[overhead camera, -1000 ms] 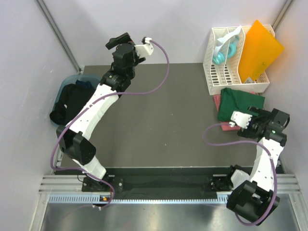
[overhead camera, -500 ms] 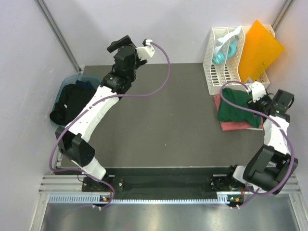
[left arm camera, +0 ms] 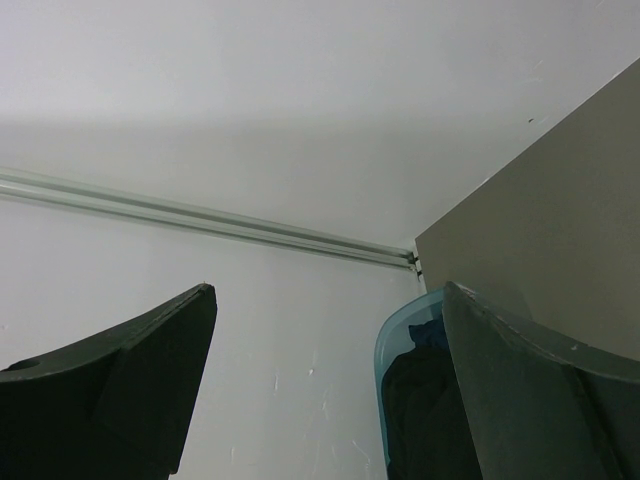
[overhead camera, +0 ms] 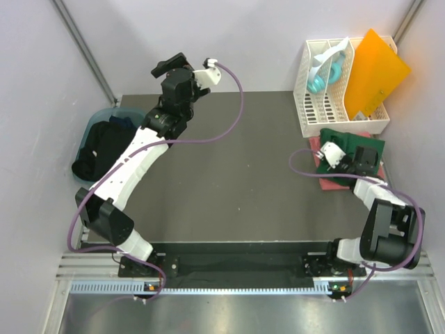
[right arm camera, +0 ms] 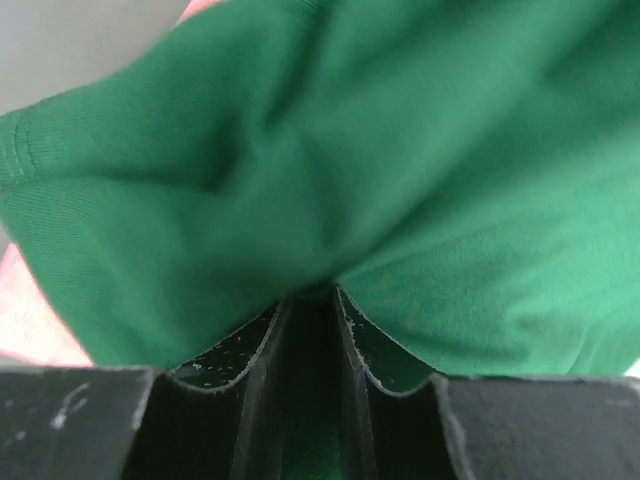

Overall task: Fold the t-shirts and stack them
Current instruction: Put the neatly folded tshirt into the corner of the board with the right arm

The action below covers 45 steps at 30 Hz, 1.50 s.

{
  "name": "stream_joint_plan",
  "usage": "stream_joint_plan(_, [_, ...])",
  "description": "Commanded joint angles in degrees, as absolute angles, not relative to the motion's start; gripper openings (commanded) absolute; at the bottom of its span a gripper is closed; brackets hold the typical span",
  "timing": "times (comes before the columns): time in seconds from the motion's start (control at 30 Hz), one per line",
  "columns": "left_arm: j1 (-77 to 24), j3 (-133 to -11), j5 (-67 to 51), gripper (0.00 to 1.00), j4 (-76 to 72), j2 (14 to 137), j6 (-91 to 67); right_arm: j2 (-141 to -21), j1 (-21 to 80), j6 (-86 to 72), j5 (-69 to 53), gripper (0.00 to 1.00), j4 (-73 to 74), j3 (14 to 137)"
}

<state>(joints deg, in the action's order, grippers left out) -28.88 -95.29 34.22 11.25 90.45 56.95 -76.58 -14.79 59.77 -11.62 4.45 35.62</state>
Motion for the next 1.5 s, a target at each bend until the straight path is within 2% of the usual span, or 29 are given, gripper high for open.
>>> stream_joint_plan(0.0, [-29.09, -95.63, 35.07, 0.99, 9.14, 88.07, 57.30, -79.45, -15.12, 66.87, -3.61, 0.23, 1.14, 32.44])
stream_joint_plan(0.17, [-29.00, -95.63, 34.54, 0.99, 8.70, 88.33, 57.92, -75.17, -15.12, 67.94, -3.51, 0.24, 3.32, 33.30])
stream_joint_plan(0.5, [-29.09, -95.80, 33.84, 0.99, 8.26, 88.68, 57.39, -62.50, -15.21, 69.69, -6.59, 0.26, 17.48, 45.17])
stream_joint_plan(0.6, [-29.09, -95.71, 33.66, 0.99, 8.17, 88.59, 57.30, -61.17, -15.38, 73.02, -5.36, 0.26, 17.93, 43.78])
stream_joint_plan(0.8, [-29.09, -95.63, 33.66, 0.99, 8.17, 88.07, 57.39, -60.64, -17.05, 80.24, -2.64, 0.26, 13.19, 33.07])
stream_joint_plan(1.1, [-29.00, -95.10, 34.28, 0.99, 8.35, 86.57, 57.74, -66.27, -19.07, 84.55, -0.88, 0.28, 6.77, 25.06])
stream_joint_plan(1.23, [-28.74, -94.83, 34.72, 0.99, 8.70, 85.78, 57.83, -65.31, -19.25, 81.75, -1.66, 0.30, 8.43, 28.29])
stream_joint_plan(1.3, [-28.65, -94.31, 35.24, 0.99, 9.49, 85.17, 56.79, -63.82, -19.42, 78.59, -2.72, 0.34, 11.15, 34.06])
stream_joint_plan(1.37, [-28.57, -93.17, 35.42, 0.99, 10.19, 84.38, 55.73, -62.06, -19.42, 74.82, -4.39, 0.48, 16.24, 38.82])
stream_joint_plan(1.43, [-28.65, -92.20, 35.25, 0.99, 11.77, 83.59, 53.97, -61.09, -19.42, 70.95, -7.19, 0.74, 24.14, 48.13])
stream_joint_plan(1.47, [-28.57, -91.15, 35.07, 0.99, 12.65, 82.80, 53.18, -61.00, -19.42, 67.27, -8.51, 0.95, 27.56, 51.56])
